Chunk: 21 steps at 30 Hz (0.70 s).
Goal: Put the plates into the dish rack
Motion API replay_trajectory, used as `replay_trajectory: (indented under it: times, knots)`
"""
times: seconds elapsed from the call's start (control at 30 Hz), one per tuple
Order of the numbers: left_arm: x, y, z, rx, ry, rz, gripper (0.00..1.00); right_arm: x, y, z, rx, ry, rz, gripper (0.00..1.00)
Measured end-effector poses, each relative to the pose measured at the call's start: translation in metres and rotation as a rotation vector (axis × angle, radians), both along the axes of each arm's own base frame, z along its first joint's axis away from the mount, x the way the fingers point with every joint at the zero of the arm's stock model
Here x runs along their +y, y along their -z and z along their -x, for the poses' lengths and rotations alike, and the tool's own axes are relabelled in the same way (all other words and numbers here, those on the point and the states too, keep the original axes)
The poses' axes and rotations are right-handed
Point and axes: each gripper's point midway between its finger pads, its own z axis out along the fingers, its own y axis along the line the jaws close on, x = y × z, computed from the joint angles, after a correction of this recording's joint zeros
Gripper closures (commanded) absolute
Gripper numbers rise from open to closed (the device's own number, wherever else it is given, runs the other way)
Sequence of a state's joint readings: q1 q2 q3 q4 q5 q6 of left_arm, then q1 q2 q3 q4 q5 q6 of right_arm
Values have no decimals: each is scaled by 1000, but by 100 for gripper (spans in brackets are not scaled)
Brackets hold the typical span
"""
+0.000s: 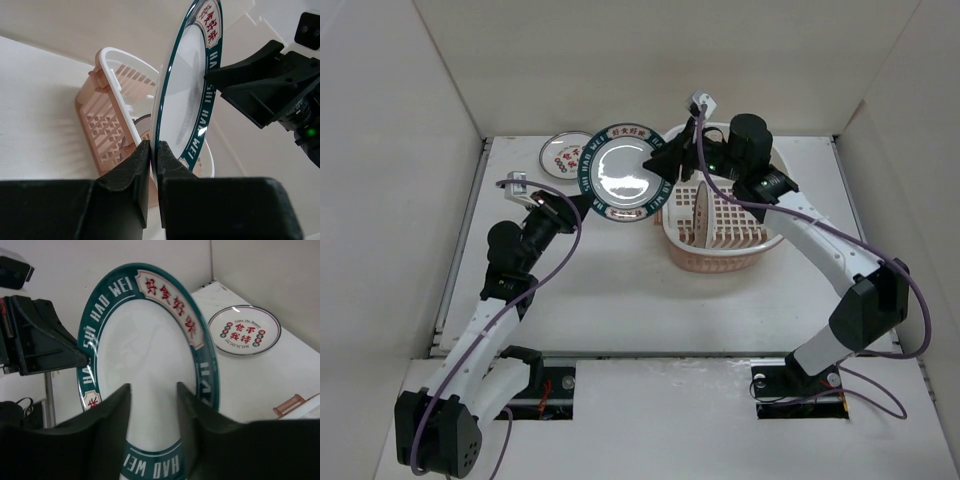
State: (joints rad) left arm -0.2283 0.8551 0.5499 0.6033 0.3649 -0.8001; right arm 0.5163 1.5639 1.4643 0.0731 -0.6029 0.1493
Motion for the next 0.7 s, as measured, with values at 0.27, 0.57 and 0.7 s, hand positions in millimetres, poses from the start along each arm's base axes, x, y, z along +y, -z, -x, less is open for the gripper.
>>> replay_trajectory:
  times: [0.27, 0.57, 0.7]
  knots:
    - [4, 2, -3, 5, -29, -5, 100, 1, 3, 5, 12, -35, -3, 31]
    - [12, 13, -7, 47, -79, -30, 100, -39, -18, -7, -40, 105, -19, 15]
    - [12, 11, -5, 35, -77, -33, 100, -61, -22, -22, -55, 169, -20, 15]
